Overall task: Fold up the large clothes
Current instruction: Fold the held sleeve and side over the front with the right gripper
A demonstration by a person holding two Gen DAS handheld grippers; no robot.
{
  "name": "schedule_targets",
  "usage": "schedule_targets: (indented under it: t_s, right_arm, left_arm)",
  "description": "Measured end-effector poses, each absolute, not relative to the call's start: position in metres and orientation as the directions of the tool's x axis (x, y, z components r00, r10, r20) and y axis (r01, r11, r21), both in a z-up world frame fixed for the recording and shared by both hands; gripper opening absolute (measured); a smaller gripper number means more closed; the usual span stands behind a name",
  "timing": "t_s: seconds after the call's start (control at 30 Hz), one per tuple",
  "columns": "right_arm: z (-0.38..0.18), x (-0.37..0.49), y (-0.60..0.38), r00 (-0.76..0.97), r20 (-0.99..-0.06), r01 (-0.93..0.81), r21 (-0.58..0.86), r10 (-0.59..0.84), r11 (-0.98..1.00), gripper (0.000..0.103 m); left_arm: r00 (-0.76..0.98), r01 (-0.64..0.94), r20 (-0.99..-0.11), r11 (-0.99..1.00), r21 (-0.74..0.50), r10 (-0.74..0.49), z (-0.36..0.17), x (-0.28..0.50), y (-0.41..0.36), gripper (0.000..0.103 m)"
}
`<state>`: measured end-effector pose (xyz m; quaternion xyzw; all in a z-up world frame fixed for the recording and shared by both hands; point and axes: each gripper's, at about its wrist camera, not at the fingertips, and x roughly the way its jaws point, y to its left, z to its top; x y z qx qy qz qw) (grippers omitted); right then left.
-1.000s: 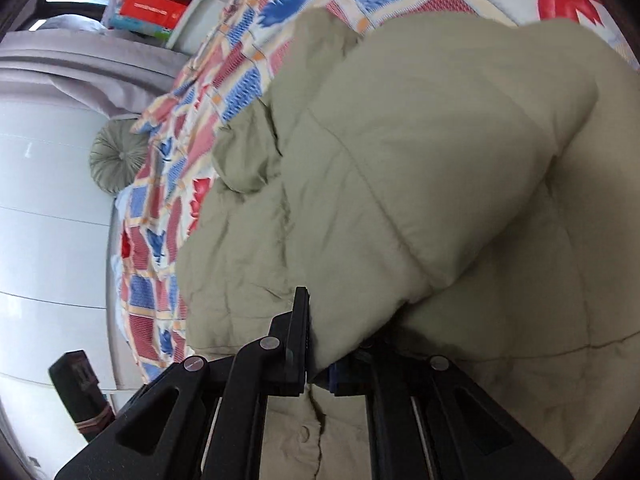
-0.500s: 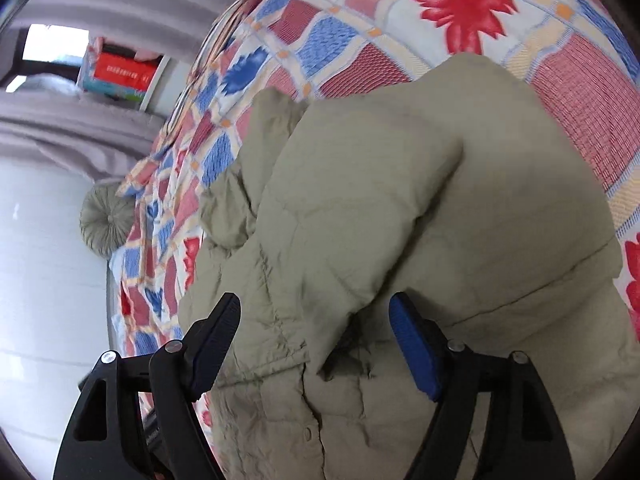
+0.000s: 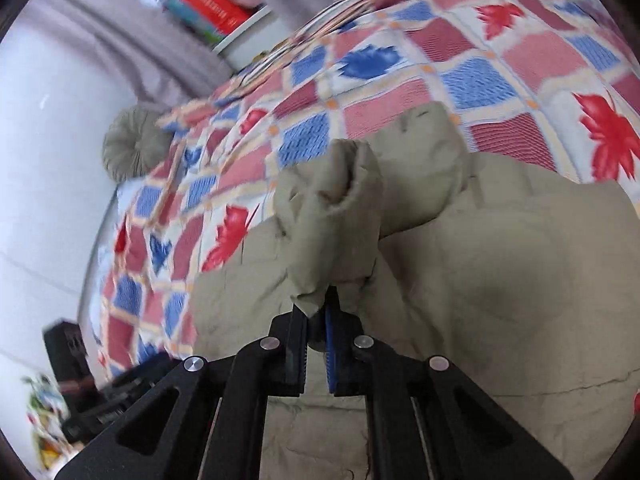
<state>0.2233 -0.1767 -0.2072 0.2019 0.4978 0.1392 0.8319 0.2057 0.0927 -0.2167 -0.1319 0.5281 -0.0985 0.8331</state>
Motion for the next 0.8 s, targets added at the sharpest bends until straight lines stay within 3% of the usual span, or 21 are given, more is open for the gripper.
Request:
schedule_targets:
  t_s: [0.2,0.27,0.33,0.37,0.5,0.57,0.6,0.7,0.73,0.77,0.8]
  right_arm:
    - [-0.248,0.205,-0.125,0.323,-0.874,-0.103,0.349,0.364,0.931,0.01]
    - [-0.254,0.196,-0.13,0.291,-0.872,-0.092,0.384,0.394,0.919,0.021]
    - [-0.249,0.185,-0.141,0.305,-0.862,-0.075,0.402,0.405,0.913,0.055]
    - [-0.243,0.177,-0.151,0.326,-0.854,-0.067,0.407,0.405,0.911,0.059]
    - [-0.231,0.151,-0.201,0.37,-0.852,0.013,0.402,0.369,0.915,0.058]
    - [-0.235,0.135,-0.238,0.377,-0.869,0.097,0.381,0.32,0.919,0.039]
    - [-0.238,0.129,-0.253,0.366,-0.882,0.126,0.362,0.296,0.924,0.023]
    - [-0.254,0.108,-0.294,0.331,-0.919,0.193,0.287,0.214,0.938,0.016]
    - [-0.258,0.104,-0.302,0.328,-0.926,0.201,0.262,0.187,0.944,0.016]
    - [-0.261,0.102,-0.31,0.33,-0.929,0.208,0.243,0.166,0.947,0.016]
    - [-0.265,0.1,-0.318,0.335,-0.931,0.218,0.225,0.144,0.95,0.015]
  left_arm:
    - [0.394,0.026,-0.82,0.897,-0.441,-0.415,-0.223,0.211,0.093,0.102]
    - [0.372,0.051,-0.809,0.88,-0.472,-0.456,-0.226,0.216,0.081,0.102]
    - [0.351,0.07,-0.797,0.863,-0.5,-0.491,-0.23,0.222,0.069,0.102]
    - [0.342,0.077,-0.792,0.855,-0.513,-0.506,-0.232,0.225,0.062,0.102]
    - [0.294,0.103,-0.787,0.837,-0.538,-0.542,-0.247,0.241,0.031,0.102]
    - [0.267,0.113,-0.794,0.836,-0.537,-0.546,-0.257,0.249,0.016,0.1]
    - [0.249,0.119,-0.798,0.835,-0.538,-0.549,-0.263,0.253,0.008,0.089]
    - [0.199,0.117,-0.822,0.846,-0.52,-0.533,-0.28,0.261,-0.013,0.082]
    - [0.193,0.12,-0.82,0.842,-0.526,-0.539,-0.284,0.262,-0.019,0.074]
    - [0.183,0.121,-0.819,0.839,-0.53,-0.544,-0.286,0.264,-0.023,0.05]
    - [0.165,0.114,-0.819,0.836,-0.537,-0.549,-0.289,0.265,-0.029,0.019]
